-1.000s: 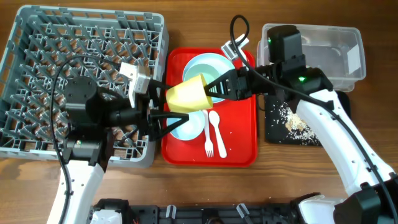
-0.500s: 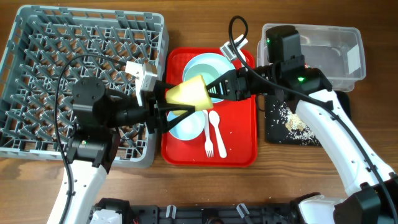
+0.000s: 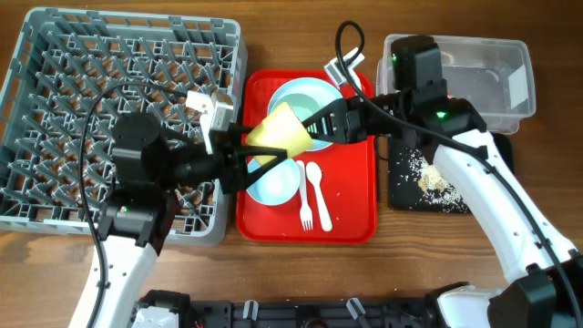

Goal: Sort waste into correct bins and load items into the dishwasher rack
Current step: 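Place the yellow cup into the dish rack with the left gripper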

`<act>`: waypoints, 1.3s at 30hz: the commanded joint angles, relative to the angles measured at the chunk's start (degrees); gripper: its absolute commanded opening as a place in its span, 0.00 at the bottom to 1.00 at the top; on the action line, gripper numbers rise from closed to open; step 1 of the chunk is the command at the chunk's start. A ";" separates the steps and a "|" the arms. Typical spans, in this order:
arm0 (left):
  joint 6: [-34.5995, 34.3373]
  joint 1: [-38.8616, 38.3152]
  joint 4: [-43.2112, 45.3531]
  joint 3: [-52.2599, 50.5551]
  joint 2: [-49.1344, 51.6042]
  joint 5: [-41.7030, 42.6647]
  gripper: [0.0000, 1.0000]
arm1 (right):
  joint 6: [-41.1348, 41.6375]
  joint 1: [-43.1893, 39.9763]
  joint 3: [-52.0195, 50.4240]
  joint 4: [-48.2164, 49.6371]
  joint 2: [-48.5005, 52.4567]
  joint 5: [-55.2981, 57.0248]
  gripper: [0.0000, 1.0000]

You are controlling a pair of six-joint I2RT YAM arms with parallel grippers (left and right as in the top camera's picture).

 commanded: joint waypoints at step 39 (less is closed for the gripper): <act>6.91 28.81 -58.73 22.56 13.92 -57.81 1.00 | -12.46 -4.74 9.05 -36.26 -1.97 58.93 0.65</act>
